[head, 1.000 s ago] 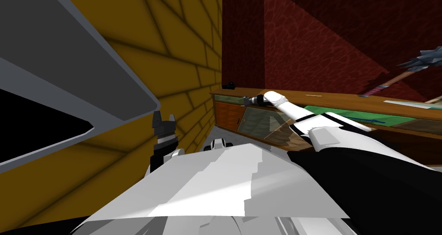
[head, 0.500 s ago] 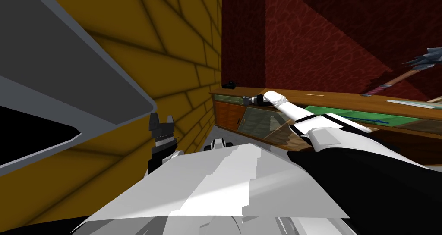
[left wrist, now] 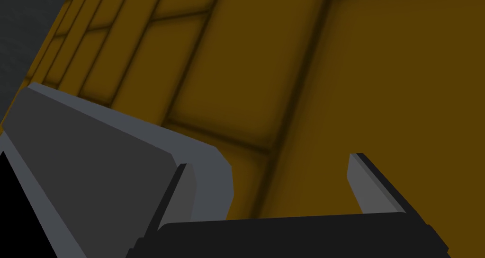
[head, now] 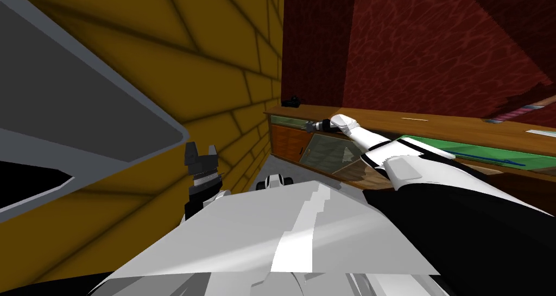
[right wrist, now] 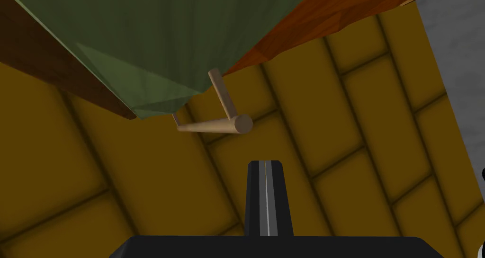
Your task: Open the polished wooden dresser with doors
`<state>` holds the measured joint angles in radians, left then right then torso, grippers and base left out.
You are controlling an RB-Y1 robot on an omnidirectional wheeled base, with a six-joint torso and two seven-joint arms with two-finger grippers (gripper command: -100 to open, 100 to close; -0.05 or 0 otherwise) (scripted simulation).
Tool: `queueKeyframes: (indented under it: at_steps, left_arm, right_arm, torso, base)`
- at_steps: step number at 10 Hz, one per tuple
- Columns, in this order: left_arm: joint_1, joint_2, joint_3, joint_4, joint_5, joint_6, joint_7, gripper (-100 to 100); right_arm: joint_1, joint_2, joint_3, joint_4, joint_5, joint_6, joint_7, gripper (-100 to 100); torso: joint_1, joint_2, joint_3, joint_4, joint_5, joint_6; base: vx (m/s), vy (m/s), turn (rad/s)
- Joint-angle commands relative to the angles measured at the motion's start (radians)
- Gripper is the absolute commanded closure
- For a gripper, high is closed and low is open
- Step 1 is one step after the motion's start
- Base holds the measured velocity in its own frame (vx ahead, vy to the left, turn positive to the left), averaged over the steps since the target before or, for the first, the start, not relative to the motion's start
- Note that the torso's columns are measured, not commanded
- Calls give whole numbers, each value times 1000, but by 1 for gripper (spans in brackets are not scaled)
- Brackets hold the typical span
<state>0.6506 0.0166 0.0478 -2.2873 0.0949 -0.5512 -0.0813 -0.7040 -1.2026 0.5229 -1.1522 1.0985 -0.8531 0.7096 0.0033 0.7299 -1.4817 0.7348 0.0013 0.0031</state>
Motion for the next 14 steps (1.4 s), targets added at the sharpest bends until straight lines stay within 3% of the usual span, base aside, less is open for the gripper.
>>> queueKeyframes:
  at_steps: [1, 2, 3, 4, 5, 6, 7, 8, 9, 10, 11, 12, 13, 14]
  left_arm:
    - [0, 0, 0, 0, 0, 0, 0, 0]
    - [0, 0, 0, 0, 0, 0, 0, 0]
    - [0, 0, 0, 0, 0, 0, 0, 0]
    - [0, 0, 0, 0, 0, 0, 0, 0]
    - [0, 0, 0, 0, 0, 0, 0, 0]
    - [0, 0, 0, 0, 0, 0, 0, 0]
    - [0, 0, -1, 0, 0, 0, 0, 0]
    - [0, 0, 0, 0, 0, 0, 0, 0]
    - [0, 0, 0, 0, 0, 0, 0, 0]
    - [0, 0, 0, 0, 0, 0, 0, 0]
    - [0, 0, 0, 0, 0, 0, 0, 0]
    - [0, 0, 0, 0, 0, 0, 0, 0]
    - [0, 0, 0, 0, 0, 0, 0, 0]
    - [0, 0, 0, 0, 0, 0, 0, 0]
  right_arm:
    - [-58, 6, 63, 74, -52, 1, 34, 100]
    - [-63, 6, 80, 108, -52, 1, 34, 100]
    - [-108, 12, 116, 137, -95, 0, 67, 100]
    - [-113, 12, 139, 164, -99, 0, 67, 100]
    - [-113, 12, 139, 186, -99, 0, 67, 100]
    - [-164, 18, 183, 233, -146, -1, 100, 100]
    - [-164, 18, 199, 256, -146, -1, 100, 100]
    - [-205, 24, 234, 289, -191, -2, 134, 100]
    - [-214, 24, 258, 327, -193, -2, 134, 100]
    - [-214, 24, 258, 338, -193, -2, 134, 100]
    - [-260, 30, 302, 379, -240, -3, 167, 100]
    - [-264, 30, 317, 414, -240, -3, 167, 100]
    - [-307, 36, 354, 446, -283, -4, 200, 100]
    - [-314, 36, 377, 456, -287, -4, 200, 100]
  torso:
    - [-1, 5, 4, 2, 0, -2]
    - [-2, 10, 7, 4, -1, -4]
    - [-3, 13, 9, 5, -1, -3]
    - [-3, 13, 9, 5, -1, -3]
    - [-3, 11, 7, 4, -1, -2]
    - [-3, 7, 5, 3, -1, -3]
    - [-2, 6, 4, 2, -1, -4]
    - [-4, 7, 5, 3, -2, -2]
    - [-4, 9, 6, 3, -1, -4]
    - [-4, 9, 7, 4, -2, -2]
    - [-4, 7, 5, 3, -2, -2]
    - [-3, 7, 5, 3, -1, -4]
    - [-3, 8, 6, 3, -1, -3]
    - [-2, 10, 7, 4, -1, -4]
  base:
    - [-57, -13, 141]
    - [-74, -17, 114]
    - [-91, -27, 135]
    - [-97, -16, 85]
    - [-57, 0, 4]
    - [-65, -2, 185]
    - [-70, -18, 93]
    - [-104, -14, 124]
    - [-95, -19, 95]
    - [-38, -14, -6]
    - [-60, -15, 91]
    - [-73, -13, 128]
    - [-103, -3, 196]
    - [-89, -14, 90]
